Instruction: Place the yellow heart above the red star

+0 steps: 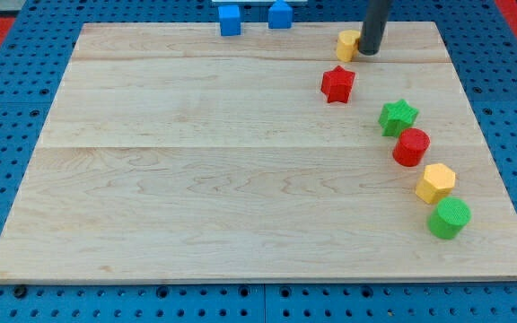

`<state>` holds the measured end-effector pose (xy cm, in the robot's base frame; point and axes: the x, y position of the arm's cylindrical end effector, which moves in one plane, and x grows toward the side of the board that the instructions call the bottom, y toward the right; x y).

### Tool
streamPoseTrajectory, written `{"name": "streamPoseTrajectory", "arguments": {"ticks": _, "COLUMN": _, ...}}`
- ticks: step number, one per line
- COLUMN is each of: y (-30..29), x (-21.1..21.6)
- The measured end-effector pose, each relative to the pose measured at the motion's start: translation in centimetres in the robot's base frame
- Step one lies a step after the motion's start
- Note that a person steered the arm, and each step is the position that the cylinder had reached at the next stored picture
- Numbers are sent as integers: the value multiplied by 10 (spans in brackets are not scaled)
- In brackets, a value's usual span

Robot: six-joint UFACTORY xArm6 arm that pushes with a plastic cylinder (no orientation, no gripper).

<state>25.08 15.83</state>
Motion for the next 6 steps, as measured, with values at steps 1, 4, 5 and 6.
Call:
{"name": "streamPoseTrajectory", "arguments": {"ticks": 1, "y": -3, "x": 47}}
{"name": "streamPoseTrajectory", "arguments": {"ticks": 4, "y": -17, "x": -10}}
{"name": "streamPoseTrajectory", "arguments": {"ticks": 5, "y": 5, "x": 10}}
{"name": "streamPoseTrajectory", "arguments": {"ticks": 6, "y": 26, "x": -1}}
